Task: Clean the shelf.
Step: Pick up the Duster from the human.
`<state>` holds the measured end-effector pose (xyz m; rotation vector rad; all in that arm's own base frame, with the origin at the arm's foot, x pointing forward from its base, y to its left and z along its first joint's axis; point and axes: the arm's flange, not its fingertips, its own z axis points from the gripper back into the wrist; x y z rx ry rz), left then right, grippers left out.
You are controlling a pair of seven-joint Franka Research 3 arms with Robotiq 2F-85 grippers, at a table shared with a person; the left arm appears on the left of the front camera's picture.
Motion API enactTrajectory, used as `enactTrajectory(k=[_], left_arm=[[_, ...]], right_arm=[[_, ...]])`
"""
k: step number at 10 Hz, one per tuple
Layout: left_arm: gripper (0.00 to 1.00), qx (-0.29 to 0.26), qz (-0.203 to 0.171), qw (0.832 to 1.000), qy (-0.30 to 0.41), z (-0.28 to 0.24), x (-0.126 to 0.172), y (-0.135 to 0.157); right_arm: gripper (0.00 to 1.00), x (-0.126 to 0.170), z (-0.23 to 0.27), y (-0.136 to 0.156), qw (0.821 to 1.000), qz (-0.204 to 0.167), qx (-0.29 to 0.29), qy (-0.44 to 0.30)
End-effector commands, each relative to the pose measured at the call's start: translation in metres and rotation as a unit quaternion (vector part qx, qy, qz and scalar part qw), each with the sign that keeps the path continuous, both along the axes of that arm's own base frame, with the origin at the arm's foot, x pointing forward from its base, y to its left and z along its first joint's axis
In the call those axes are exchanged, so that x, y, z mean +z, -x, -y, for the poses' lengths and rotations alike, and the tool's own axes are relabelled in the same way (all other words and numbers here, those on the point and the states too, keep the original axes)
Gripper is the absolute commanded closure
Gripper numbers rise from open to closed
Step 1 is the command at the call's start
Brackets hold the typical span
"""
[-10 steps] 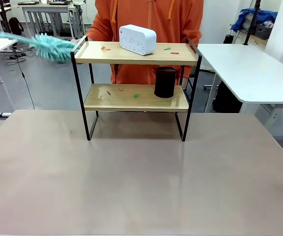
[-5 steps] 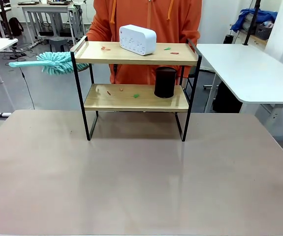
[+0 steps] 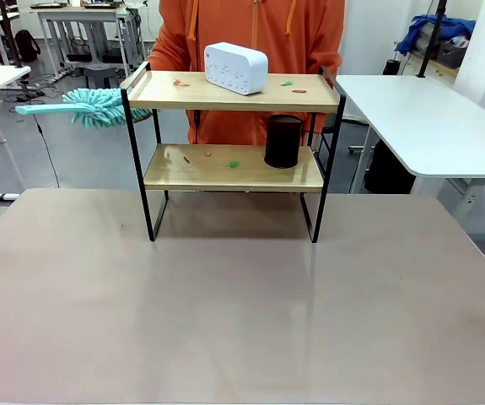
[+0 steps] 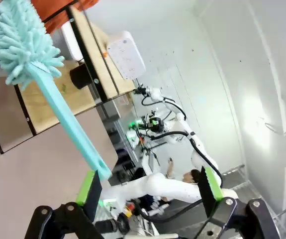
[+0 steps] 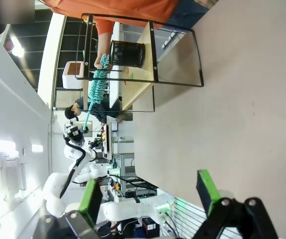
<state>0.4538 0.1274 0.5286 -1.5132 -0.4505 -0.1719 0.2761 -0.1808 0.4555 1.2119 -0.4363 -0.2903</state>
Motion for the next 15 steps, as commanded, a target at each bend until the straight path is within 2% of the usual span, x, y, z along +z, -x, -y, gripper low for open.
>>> enactTrajectory(k=[1, 3, 5, 7, 10, 12, 13, 14, 15], left_arm=[[0.0, -0.046, -0.089, 0.994, -0.032, -0.012, 0.004, -0.05], [0.0, -0.074, -0.16, 0.984, -0.036, -0.011, -0.01, -0.081], [0.0, -0.089, -0.182, 0.979, -0.029, 0.01, -0.023, -0.101], [0.0, -0.103, -0.223, 0.968, -0.045, 0.032, -0.043, -0.117], [0.0, -0.08, -0.209, 0.974, -0.047, 0.045, -0.042, -0.117], [0.0, -0.086, -0.214, 0.972, -0.051, 0.046, -0.044, -0.116], [0.24, -0.084, -0.216, 0.971, -0.059, 0.048, -0.046, -0.117], [0.57, -0.088, -0.214, 0.971, -0.064, 0.048, -0.046, -0.115], [0.81, -0.087, -0.208, 0.972, -0.063, 0.048, -0.045, -0.114]], right_arm=[[0.0, 0.001, 0.0, -0.002, 1.0, 0.015, 0.001, -0.002], [0.0, 0.001, 0.0, -0.002, 1.0, 0.015, 0.001, -0.002], [0.0, 0.001, 0.0, -0.002, 1.0, 0.015, 0.001, -0.002], [0.0, 0.001, 0.0, -0.002, 1.0, 0.015, 0.001, -0.002], [0.0, 0.001, 0.0, -0.002, 1.0, 0.015, 0.001, -0.002], [0.0, 0.001, 0.0, -0.002, 1.0, 0.015, 0.001, -0.002], [0.0, 0.001, 0.0, -0.002, 1.0, 0.015, 0.001, -0.002], [0.0, 0.001, 0.0, -0.002, 1.0, 0.015, 0.001, -0.002], [0.0, 0.001, 0.0, -0.002, 1.0, 0.015, 0.001, -0.002]])
